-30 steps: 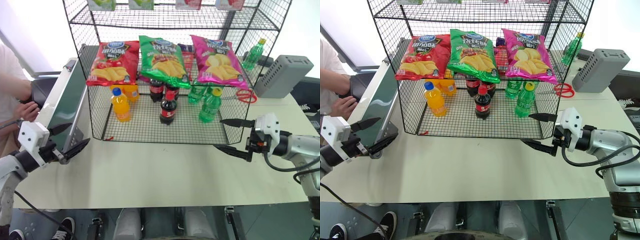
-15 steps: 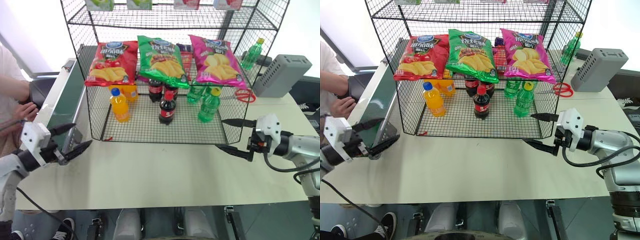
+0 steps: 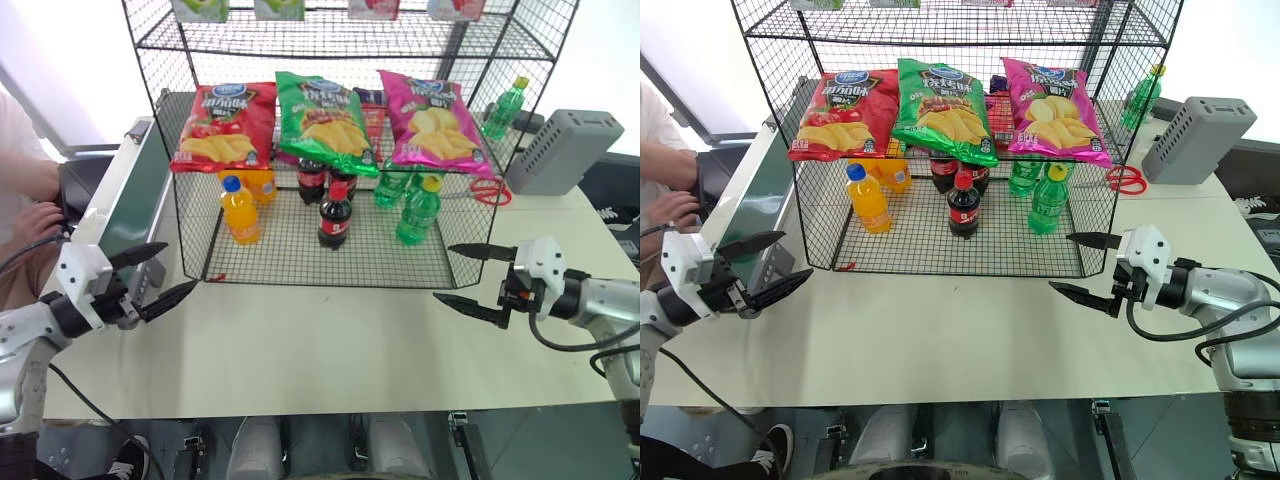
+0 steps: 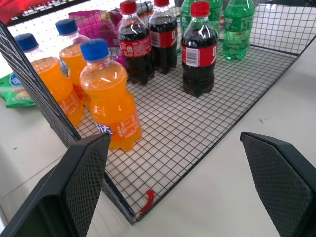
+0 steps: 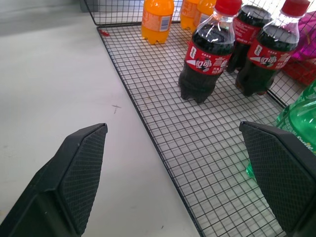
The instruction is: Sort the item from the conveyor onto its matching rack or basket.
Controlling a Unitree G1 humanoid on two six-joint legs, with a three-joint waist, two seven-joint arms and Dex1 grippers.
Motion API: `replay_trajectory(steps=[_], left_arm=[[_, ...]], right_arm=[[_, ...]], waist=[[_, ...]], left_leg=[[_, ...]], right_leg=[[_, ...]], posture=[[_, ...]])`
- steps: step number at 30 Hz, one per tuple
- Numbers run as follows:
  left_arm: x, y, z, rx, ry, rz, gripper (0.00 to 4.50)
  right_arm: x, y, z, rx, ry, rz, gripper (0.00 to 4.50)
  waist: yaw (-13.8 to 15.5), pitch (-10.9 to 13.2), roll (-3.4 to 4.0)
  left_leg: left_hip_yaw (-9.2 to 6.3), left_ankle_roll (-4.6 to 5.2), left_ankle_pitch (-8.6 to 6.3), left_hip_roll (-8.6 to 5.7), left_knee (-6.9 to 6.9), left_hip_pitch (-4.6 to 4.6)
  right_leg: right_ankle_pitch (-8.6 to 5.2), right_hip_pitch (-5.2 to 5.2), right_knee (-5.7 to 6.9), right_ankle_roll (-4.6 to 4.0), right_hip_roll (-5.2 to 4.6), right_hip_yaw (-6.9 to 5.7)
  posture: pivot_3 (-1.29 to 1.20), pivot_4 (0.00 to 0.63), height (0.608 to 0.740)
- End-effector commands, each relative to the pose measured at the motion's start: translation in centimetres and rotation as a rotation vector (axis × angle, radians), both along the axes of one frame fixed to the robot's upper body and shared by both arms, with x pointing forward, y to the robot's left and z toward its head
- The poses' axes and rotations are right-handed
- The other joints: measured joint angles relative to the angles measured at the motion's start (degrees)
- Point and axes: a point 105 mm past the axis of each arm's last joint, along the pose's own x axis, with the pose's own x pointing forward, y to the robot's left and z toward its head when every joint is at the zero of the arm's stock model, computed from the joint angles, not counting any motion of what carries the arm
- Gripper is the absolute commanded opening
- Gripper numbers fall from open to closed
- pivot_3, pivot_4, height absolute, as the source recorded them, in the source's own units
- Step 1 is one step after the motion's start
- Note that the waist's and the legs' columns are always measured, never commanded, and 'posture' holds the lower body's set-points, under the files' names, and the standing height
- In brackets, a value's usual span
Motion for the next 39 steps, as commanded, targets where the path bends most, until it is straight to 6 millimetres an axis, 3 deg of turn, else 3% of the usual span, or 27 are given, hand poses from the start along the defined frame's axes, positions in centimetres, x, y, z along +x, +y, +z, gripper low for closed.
replay_trajectory(steps=[1, 14, 39], left_arm=[[0.3, -0.1, 0.8, 0.015, -0.047, -0.016, 4.50], [1.0, -0.3, 0.9, 0.008, -0.045, -0.037, 4.50], [0.5, -0.8, 0.6, 0.003, -0.014, -0.056, 4.50]], right_arm=[[0.0, -0.5, 1.3, -0.004, -0.069, -0.020, 4.46], [-0.6, -0.7, 1.2, -0.006, -0.060, -0.032, 4.46], [-0.9, -0.3, 1.2, -0.024, -0.064, -0.039, 4.46]], waist=[[0.00, 0.00, 0.00], [0.01, 0.00, 0.00], [0.02, 0.00, 0.00]], left_leg=[[0.00, 0.00, 0.00, 0.00, 0.00, 0.00], [0.07, -0.01, 0.00, 0.00, 0.00, 0.00], [0.05, -0.02, 0.01, 0.00, 0.01, 0.00]], right_leg=[[0.00, 0.00, 0.00, 0.00, 0.00, 0.00], [0.00, 0.00, 0.01, 0.01, 0.00, 0.00], [0.01, 0.01, 0.02, 0.02, 0.00, 0.00]], posture=[[0.00, 0.150, 0.740], [0.00, 0.150, 0.740], [0.00, 0.150, 0.740]])
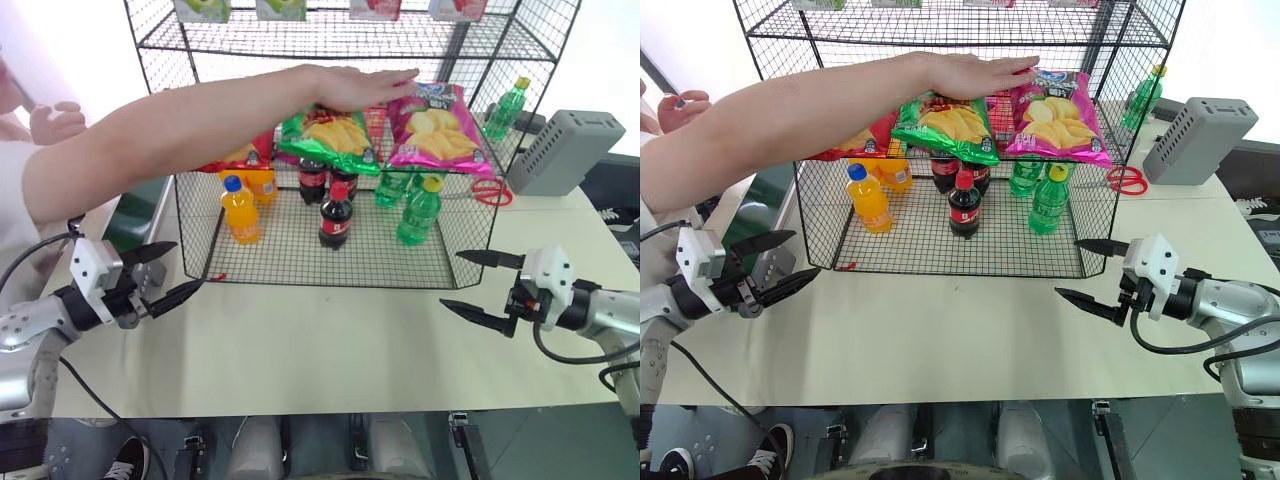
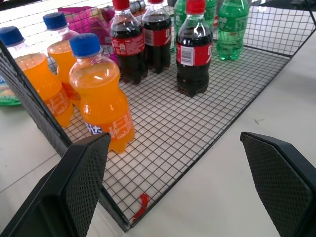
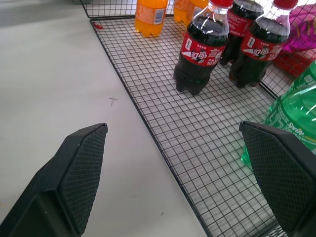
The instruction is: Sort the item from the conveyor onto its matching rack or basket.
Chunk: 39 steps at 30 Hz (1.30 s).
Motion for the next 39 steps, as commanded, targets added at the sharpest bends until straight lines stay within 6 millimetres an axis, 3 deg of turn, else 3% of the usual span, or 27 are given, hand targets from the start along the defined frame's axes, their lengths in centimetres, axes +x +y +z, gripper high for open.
replay_trajectory(steps=[1, 19, 39], left_arm=[[-0.2, -0.3, 0.9, 0.007, -0.035, -0.015, 4.50], [-0.6, -0.5, 1.2, -0.017, -0.058, 0.007, 4.50], [-0.9, -0.3, 1.5, -0.018, -0.042, 0.019, 4.50]], right_arm=[[0.0, 0.2, 1.4, -0.014, -0.055, 0.007, 4.46], [1.2, 0.9, 1.5, -0.029, -0.073, 0.044, 4.46], [1.1, 2.0, 1.6, -0.017, -0.073, 0.089, 4.46]], waist=[[0.00, 0.00, 0.00], [-0.02, 0.00, 0.00], [-0.03, 0.00, 0.00]], left_leg=[[0.00, 0.00, 0.00, 0.00, 0.00, 0.00], [-0.01, 0.00, 0.00, 0.00, 0.00, 0.00], [-0.02, 0.00, 0.00, 0.00, 0.01, 0.00]], right_leg=[[0.00, 0.00, 0.00, 0.00, 0.00, 0.00], [0.00, 0.00, 0.01, 0.00, 0.00, 0.00], [0.00, -0.01, 0.02, 0.00, 0.00, 0.00]], posture=[[0.00, 0.150, 0.740], [0.00, 0.150, 0.740], [0.00, 0.150, 0.740]])
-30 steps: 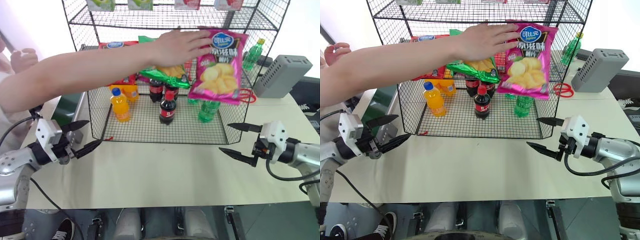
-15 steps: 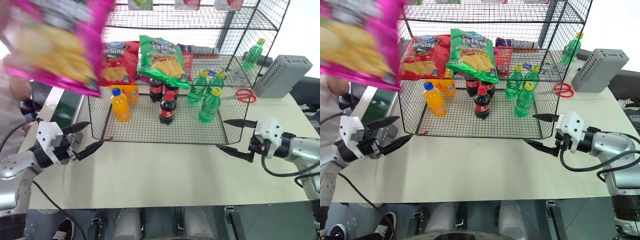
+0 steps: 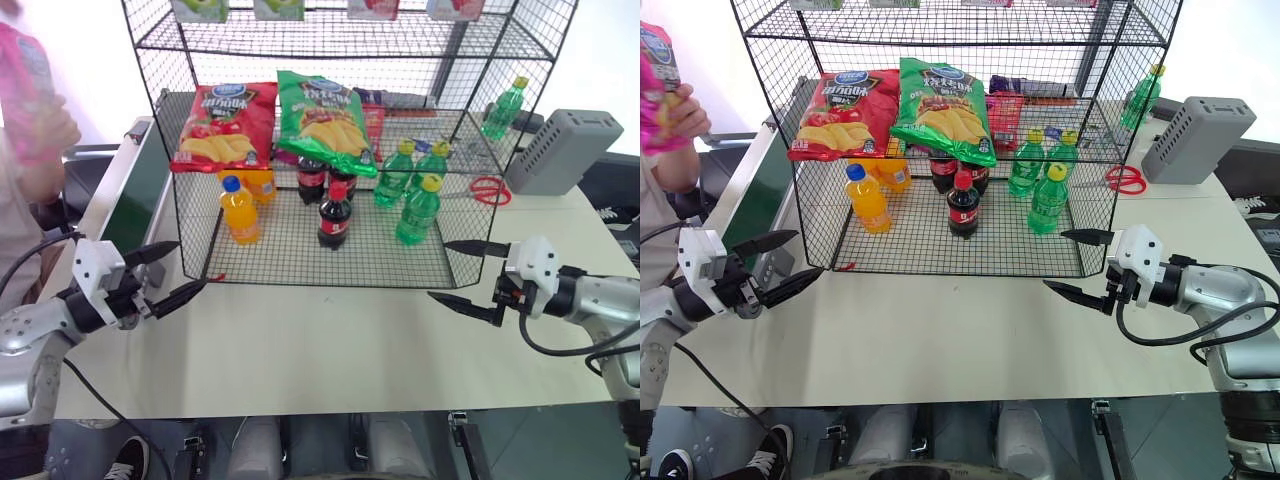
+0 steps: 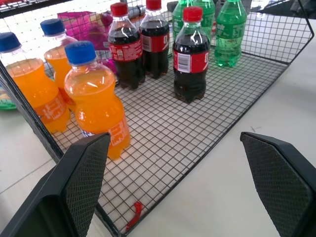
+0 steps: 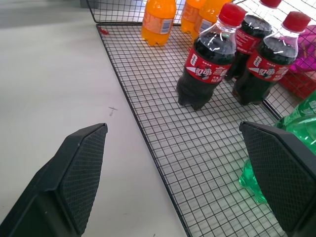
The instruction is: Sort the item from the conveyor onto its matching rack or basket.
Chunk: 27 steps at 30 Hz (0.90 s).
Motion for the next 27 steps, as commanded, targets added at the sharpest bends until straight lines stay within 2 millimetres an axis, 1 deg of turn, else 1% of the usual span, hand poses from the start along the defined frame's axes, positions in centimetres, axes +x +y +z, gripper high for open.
replay_trajectory(steps=[1, 12, 22, 27], left_arm=[[-0.3, 0.3, 1.5, 0.013, -0.057, 0.013, 4.50], [-0.7, 0.8, 1.7, 0.004, -0.053, 0.051, 4.50], [-0.9, 1.0, 1.6, 0.022, -0.069, 0.065, 4.50], [-0.2, 1.8, 1.6, 0.010, -0.054, 0.122, 4.50]], right_arm=[[0.1, 0.5, 0.9, 0.013, -0.039, 0.024, 4.46], [0.7, 1.1, 0.8, 0.016, -0.039, 0.049, 4.46], [0.6, 1.4, 0.6, 0.012, -0.035, 0.062, 4.46], [0.6, 1.8, 0.8, 0.017, -0.039, 0.075, 4.46]], waist=[[0.02, 0.00, 0.00], [0.04, 0.00, 0.00], [0.01, 0.00, 0.00], [0.01, 0.00, 0.00]], left_leg=[[0.00, 0.00, 0.00, 0.00, 0.00, 0.00], [-0.01, 0.00, 0.00, 0.00, 0.00, 0.00], [-0.05, 0.00, 0.00, 0.00, 0.00, 0.00], [-0.06, 0.00, 0.00, 0.00, 0.00, 0.00]], right_leg=[[0.00, 0.00, 0.00, 0.00, 0.00, 0.00], [0.00, 0.00, 0.00, 0.00, 0.00, 0.00], [0.00, 0.00, 0.00, 0.00, 0.00, 0.00], [0.00, 0.00, 0.00, 0.00, 0.00, 0.00]], posture=[[0.00, 0.150, 0.740], [0.00, 0.150, 0.740], [0.00, 0.150, 0.740], [0.00, 0.150, 0.740]])
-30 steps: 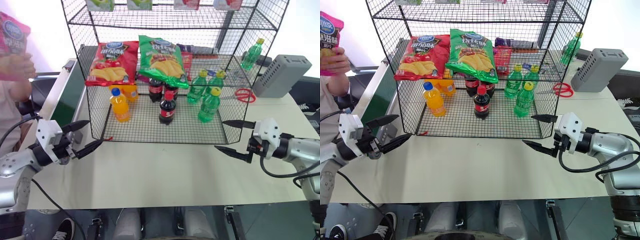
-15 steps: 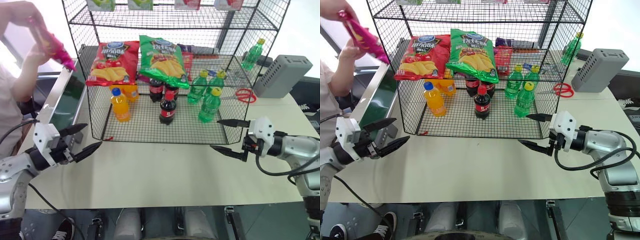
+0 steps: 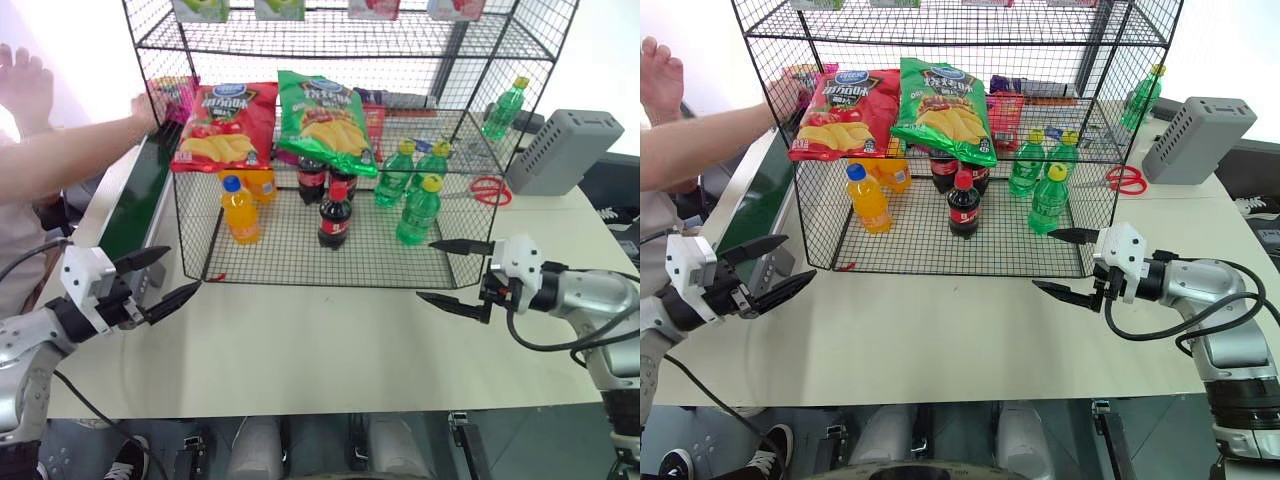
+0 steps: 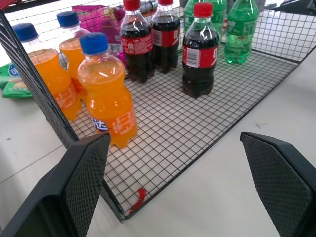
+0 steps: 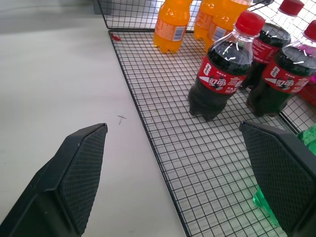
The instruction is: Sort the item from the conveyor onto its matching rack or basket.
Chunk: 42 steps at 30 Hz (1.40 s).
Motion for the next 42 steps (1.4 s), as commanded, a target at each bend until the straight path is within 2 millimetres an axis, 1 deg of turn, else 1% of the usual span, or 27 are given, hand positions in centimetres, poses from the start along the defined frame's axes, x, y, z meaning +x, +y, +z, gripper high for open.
replay_trajectory(steps=[1, 8, 13, 15, 19, 23, 28, 32, 36, 38, 40, 42], left_arm=[[0.1, 0.7, 1.4, 0.015, -0.055, 0.033, 4.50], [-0.1, 1.2, 1.1, 0.040, -0.055, 0.064, 4.50], [-0.6, 1.5, 1.0, 0.042, -0.059, 0.096, 4.50], [-1.0, 1.9, 1.0, 0.062, -0.070, 0.117, 4.50], [-1.8, 2.5, 1.1, 0.085, -0.083, 0.156, 4.50], [-2.6, 2.9, 1.0, 0.111, -0.092, 0.191, 4.50], [-3.7, 3.1, 0.8, 0.241, -0.143, 0.177, 4.50], [-4.3, 5.1, 1.3, 0.389, -0.219, 0.275, 4.50], [-6.3, 7.7, 2.3, 0.658, -0.349, 0.351, 4.50], [-7.0, 8.8, 2.6, 0.774, -0.390, 0.375, 4.50], [-8.1, 10.4, 2.3, 0.866, -0.386, 0.408, 4.50], [-8.9, 11.3, 1.8, 0.917, -0.371, 0.418, 4.50]], right_arm=[[0.1, 0.6, 1.2, 0.016, -0.048, 0.022, 4.46], [0.4, 1.0, 1.5, 0.030, -0.053, 0.036, 4.46], [0.7, 1.9, 1.6, 0.053, -0.050, 0.058, 4.46], [0.7, 2.7, 1.6, 0.077, -0.037, 0.083, 4.46], [0.5, 4.1, 1.9, 0.153, 0.051, 0.142, 4.46], [1.2, 5.2, 2.1, 0.163, 0.021, 0.154, 4.46], [0.8, 6.5, 2.4, 0.208, 0.060, 0.207, 4.46], [0.3, 8.0, 2.3, 0.208, 0.051, 0.247, 4.46], [0.3, 10.5, 2.7, 0.273, 0.052, 0.289, 4.46], [0.1, 11.2, 2.6, 0.283, 0.056, 0.307, 4.46], [-0.2, 11.8, 2.4, 0.287, 0.068, 0.334, 4.46], [-0.4, 12.1, 2.2, 0.287, 0.078, 0.351, 4.46]], waist=[[0.00, 0.00, 0.00], [-0.07, 0.00, 0.00], [-0.05, 0.00, 0.00], [-0.09, 0.00, 0.00], [-0.06, 0.00, 0.00], [-0.13, 0.00, 0.01], [-0.01, -0.01, -0.01], [-0.07, -0.01, -0.01], [-0.54, -0.02, -0.03], [-0.34, -0.02, -0.03], [-0.06, -0.03, -0.05], [-0.06, -0.03, -0.04]], left_leg=[[0.00, 0.00, 0.00, 0.00, 0.00, 0.00], [0.01, 0.00, 0.00, 0.00, 0.00, 0.00], [-0.02, 0.00, 0.00, 0.01, 0.00, 0.00], [-0.03, 0.00, 0.00, 0.01, 0.00, 0.00], [-0.05, 0.00, 0.00, 0.02, -0.01, 0.00], [-0.06, 0.00, 0.00, 0.03, -0.01, 0.00], [-0.05, 0.00, -0.01, 0.02, -0.01, -0.04], [-0.06, 0.01, -0.01, 0.03, -0.01, -0.03], [0.01, 0.01, -0.01, 0.09, -0.03, -0.03], [0.02, 0.01, -0.01, 0.10, -0.06, -0.04], [0.02, 0.01, -0.01, 0.10, -0.06, -0.06], [0.04, 0.02, -0.02, 0.10, -0.06, -0.07]], right_leg=[[0.00, 0.00, 0.00, 0.00, 0.00, 0.00], [0.00, 0.00, 0.00, 0.00, 0.00, 0.00], [0.00, -0.01, 0.00, 0.00, 0.00, 0.00], [0.00, -0.01, 0.00, 0.00, 0.00, 0.00], [0.00, -0.02, 0.00, -0.01, 0.00, 0.00], [0.00, -0.05, -0.01, -0.02, -0.01, 0.00], [0.00, -0.05, -0.04, -0.03, -0.01, 0.00], [0.00, -0.07, -0.03, -0.03, -0.01, 0.00], [0.03, -0.14, -0.02, -0.08, 0.02, 0.00], [0.03, -0.16, -0.01, -0.08, 0.03, 0.00], [0.02, -0.17, -0.02, -0.09, 0.02, 0.00], [0.02, -0.17, -0.05, -0.10, -0.01, -0.01]], posture=[[0.00, 0.150, 0.740], [0.00, 0.150, 0.740], [0.00, 0.150, 0.740], [0.00, 0.150, 0.740], [0.00, 0.150, 0.740], [0.00, 0.150, 0.740], [0.00, 0.150, 0.740], [0.00, 0.150, 0.740], [0.00, 0.150, 0.740], [0.00, 0.150, 0.740], [0.00, 0.150, 0.740], [0.00, 0.150, 0.740]])
